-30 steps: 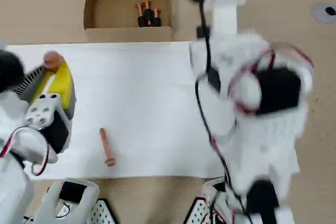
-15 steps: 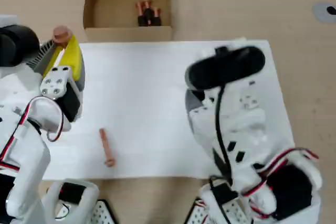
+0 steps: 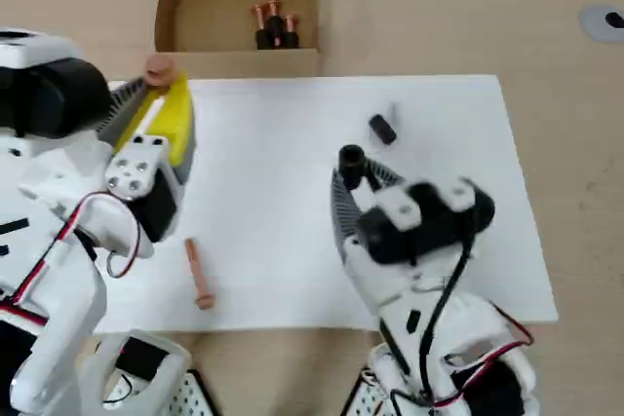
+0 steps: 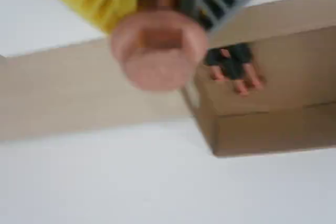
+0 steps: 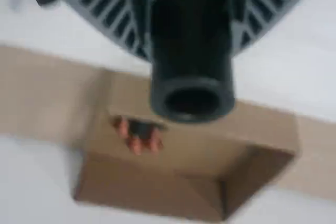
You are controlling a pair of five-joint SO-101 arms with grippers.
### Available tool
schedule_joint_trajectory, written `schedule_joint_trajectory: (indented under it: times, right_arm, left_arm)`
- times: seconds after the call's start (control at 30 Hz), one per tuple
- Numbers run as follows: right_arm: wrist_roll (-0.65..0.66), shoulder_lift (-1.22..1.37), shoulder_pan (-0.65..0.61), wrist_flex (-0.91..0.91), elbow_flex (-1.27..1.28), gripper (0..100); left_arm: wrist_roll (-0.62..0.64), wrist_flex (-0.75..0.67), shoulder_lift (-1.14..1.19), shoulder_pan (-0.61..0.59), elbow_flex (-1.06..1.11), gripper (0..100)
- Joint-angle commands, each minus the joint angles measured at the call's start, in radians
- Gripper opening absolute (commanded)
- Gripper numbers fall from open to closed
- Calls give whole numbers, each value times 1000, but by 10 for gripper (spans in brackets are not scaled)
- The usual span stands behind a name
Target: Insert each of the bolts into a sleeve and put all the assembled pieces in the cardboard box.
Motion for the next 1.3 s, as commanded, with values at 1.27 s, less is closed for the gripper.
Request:
schedule_joint_trajectory:
  times: [1.27]
  right_arm:
    - [9,-183,-101,-287,248,10]
  left_arm:
    - [-178,-419,-2,420,213,5]
